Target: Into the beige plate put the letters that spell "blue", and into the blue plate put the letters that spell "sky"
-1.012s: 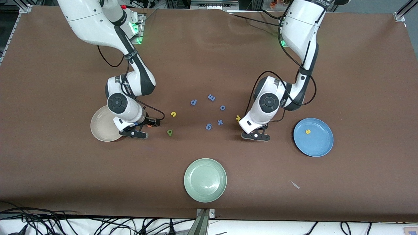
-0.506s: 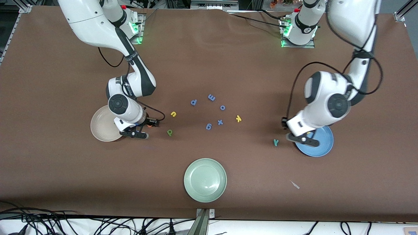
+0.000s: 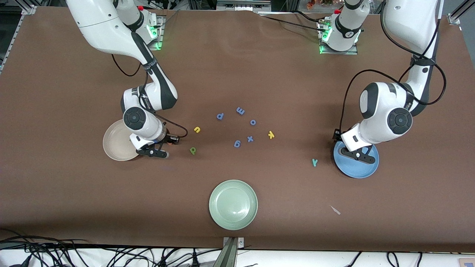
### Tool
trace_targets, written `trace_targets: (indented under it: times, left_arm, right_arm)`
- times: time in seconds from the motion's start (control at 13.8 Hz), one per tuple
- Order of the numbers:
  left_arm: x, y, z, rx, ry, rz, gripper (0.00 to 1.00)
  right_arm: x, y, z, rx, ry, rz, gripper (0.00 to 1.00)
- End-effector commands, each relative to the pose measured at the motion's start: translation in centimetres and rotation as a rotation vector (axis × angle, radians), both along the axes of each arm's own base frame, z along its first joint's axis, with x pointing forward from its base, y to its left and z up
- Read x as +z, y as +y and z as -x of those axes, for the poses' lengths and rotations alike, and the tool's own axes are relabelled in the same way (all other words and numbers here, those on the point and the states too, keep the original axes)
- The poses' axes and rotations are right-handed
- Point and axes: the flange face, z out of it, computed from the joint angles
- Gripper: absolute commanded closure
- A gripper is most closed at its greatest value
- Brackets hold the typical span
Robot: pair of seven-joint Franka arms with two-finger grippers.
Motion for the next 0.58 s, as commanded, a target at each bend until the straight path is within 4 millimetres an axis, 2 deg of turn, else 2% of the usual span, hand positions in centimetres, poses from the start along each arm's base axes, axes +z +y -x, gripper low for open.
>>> trace_targets:
  times: [0.0,0.22,0.36,0.51]
  left_arm:
    - [-3.1,-3.6,-0.4,0.044,-0.016,0.051,0.28]
    - [-6.1,-6.0,-0.9,0.114,-0.062,0.056,0.28]
    - [-6.7,-7.2,-2.1,0.107,-0.078,0.053,0.28]
    - [-7.3,-7.6,-2.3,0.102,-0.080,0.049,0.28]
  right_arm:
    - [-0.5,0.2,-0.6,-0.001,-0.016,-0.015,0.57]
    - [-0.7,0.2,-0.6,-0.007,-0.017,-0.014,0.62]
    - [-0.7,0.2,-0.6,-0.006,-0.016,-0.015,0.64]
    - [-0.7,0.2,-0.6,-0.008,-0.016,-0.015,0.68]
